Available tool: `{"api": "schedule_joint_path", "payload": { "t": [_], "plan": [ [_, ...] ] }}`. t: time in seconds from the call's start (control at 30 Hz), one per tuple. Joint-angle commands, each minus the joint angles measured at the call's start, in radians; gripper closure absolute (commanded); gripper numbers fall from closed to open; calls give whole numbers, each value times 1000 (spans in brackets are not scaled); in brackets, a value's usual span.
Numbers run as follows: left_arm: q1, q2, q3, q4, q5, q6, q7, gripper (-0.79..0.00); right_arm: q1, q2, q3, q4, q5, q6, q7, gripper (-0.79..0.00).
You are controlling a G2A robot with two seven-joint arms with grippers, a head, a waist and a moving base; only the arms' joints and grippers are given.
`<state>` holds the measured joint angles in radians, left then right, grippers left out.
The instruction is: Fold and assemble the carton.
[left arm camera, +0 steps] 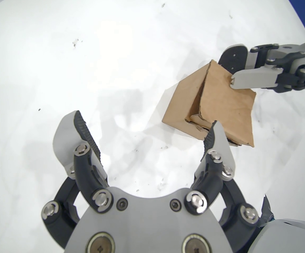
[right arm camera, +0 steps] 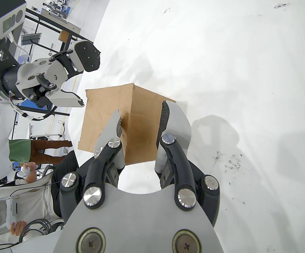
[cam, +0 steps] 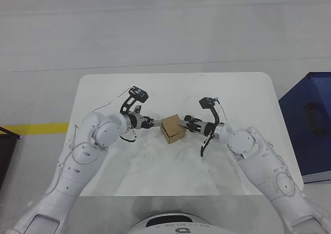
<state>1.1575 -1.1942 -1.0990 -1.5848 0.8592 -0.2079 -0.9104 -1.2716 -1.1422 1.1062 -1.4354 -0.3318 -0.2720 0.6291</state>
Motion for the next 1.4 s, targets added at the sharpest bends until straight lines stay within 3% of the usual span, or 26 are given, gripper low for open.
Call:
{"api": "schedule_joint_path", "payload": {
  "t": [0.0, 0.43, 1.03, 1.17, 1.23, 1.37],
  "plan": [
    [-5, -1, 6, 3, 3, 5, -2, -785, -1, 0, 0, 0, 0, 0, 3, -286],
    [-7, 1, 19, 2, 22, 35, -4, -785, 1, 0, -8, -4, -19, 22, 1, -246],
    [-68, -19, 104, 46, 59, 99, -27, -785, -8, -2, -15, -19, -61, 54, -29, -228],
    [-75, -21, 112, 52, 63, 108, -32, -785, -15, -1, -12, -26, -68, 40, -41, -246],
    [-77, -22, 115, 52, 64, 109, -31, -785, -22, 0, -7, -29, -61, 18, -52, -363],
    [-75, -21, 111, 47, 59, 101, -28, -785, -37, 3, 14, -30, -21, -33, -69, -388]
  ]
}}
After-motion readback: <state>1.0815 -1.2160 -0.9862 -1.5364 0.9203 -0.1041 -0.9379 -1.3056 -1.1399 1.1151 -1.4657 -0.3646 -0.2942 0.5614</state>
